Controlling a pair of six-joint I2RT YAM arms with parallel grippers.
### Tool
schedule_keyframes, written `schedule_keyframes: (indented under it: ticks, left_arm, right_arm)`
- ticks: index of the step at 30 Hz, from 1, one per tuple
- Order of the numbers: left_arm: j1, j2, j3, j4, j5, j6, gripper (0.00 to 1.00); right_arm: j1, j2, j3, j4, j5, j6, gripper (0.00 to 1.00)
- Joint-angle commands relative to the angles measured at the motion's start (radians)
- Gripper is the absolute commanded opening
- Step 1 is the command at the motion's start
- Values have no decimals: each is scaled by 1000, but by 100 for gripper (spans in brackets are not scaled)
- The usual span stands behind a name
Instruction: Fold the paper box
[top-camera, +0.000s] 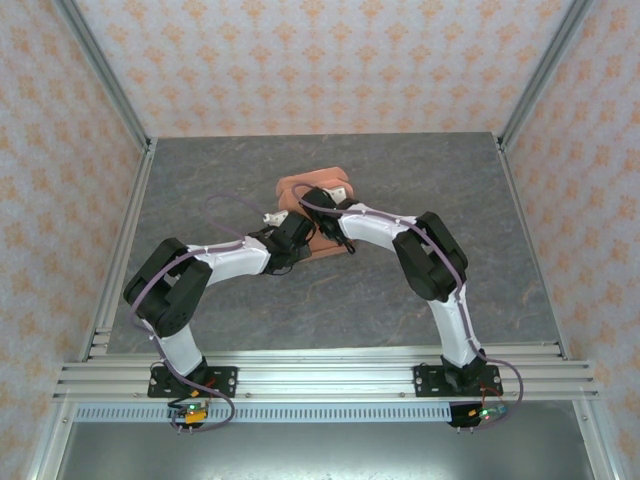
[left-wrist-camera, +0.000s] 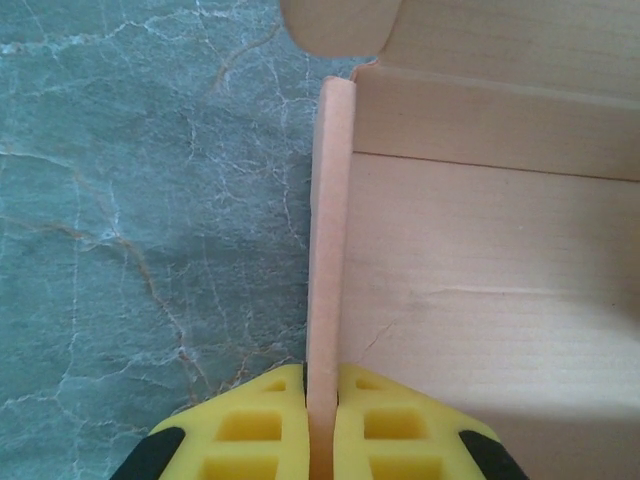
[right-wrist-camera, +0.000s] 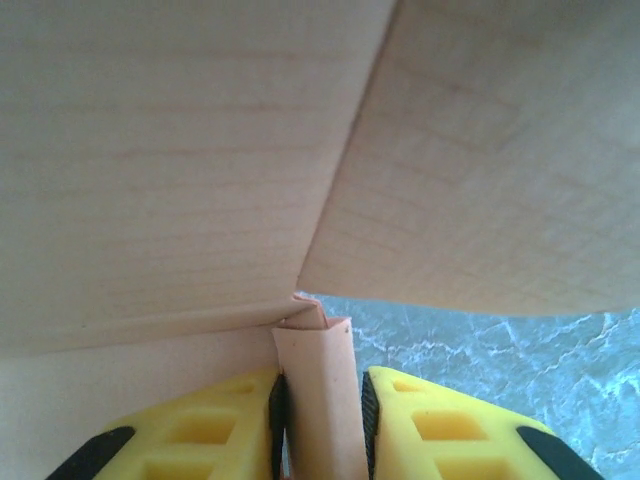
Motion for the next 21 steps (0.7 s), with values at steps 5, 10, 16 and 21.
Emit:
schedule_keyframes:
  ticks: [5, 10, 16, 21]
  left_arm:
    - [-4, -1, 15, -17, -36, -14, 0]
    - [-5, 6, 20, -18, -35, -14, 0]
    - [-8, 12, 27, -21, -32, -15, 0]
    - [-11, 9, 27, -26, -37, -17, 0]
  right_arm:
    - [3, 137, 86, -103, 177, -11, 29]
    - [3, 170, 83, -106, 249, 3, 21]
    - [1, 109, 21, -32, 184, 43, 17]
    - [3, 34, -20, 25, 53, 98, 19]
